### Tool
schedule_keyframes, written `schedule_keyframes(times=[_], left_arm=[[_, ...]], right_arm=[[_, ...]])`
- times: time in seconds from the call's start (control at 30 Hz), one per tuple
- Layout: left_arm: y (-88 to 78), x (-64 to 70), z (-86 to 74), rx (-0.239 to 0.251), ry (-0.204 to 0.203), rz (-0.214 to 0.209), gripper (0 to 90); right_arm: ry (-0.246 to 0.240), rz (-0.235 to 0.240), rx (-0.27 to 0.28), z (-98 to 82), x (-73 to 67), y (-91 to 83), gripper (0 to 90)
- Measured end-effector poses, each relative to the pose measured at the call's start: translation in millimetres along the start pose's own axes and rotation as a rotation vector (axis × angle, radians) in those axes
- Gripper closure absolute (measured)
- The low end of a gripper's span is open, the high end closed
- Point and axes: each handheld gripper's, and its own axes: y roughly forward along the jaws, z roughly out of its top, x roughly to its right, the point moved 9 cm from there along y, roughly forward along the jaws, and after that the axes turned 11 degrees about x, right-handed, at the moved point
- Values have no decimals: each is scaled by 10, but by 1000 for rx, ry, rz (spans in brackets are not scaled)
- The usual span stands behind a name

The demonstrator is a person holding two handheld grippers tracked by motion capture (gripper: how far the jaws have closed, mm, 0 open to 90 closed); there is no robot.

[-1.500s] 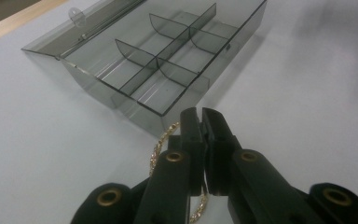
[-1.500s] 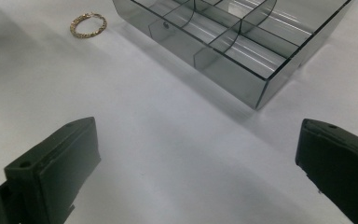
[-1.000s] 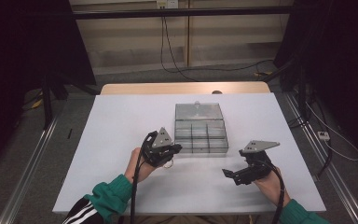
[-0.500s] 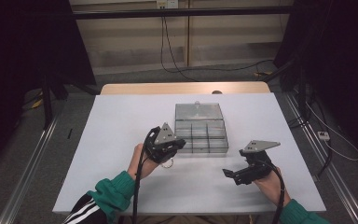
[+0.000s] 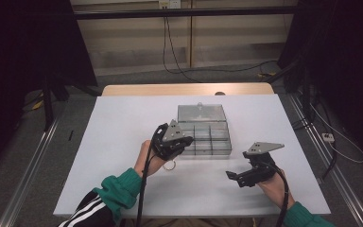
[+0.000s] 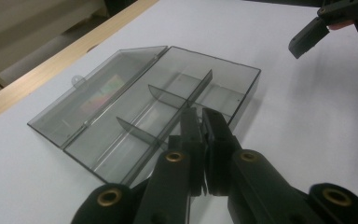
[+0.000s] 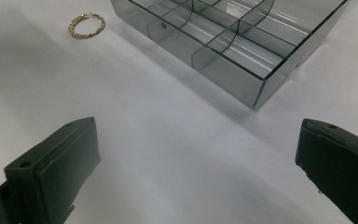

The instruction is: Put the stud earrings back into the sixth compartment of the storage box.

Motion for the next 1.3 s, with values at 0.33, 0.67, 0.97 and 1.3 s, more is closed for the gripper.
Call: schedule_keyframes(times=[0.33,0.67,0.97,1.3], left_arm=[[185,-1,41,4,5,-6,887],[353,44,78,15,12,-18,887],[490,85,112,11,33,-30,886],[625,144,114,9,36,-43,886]], right_arm=[[1,2,-1,-3,-1,4,0],[2,2,-2,-5,1,4,0],[2,2,-1,-5,2,3,0],[4,3,-3,-9,2,4,0]])
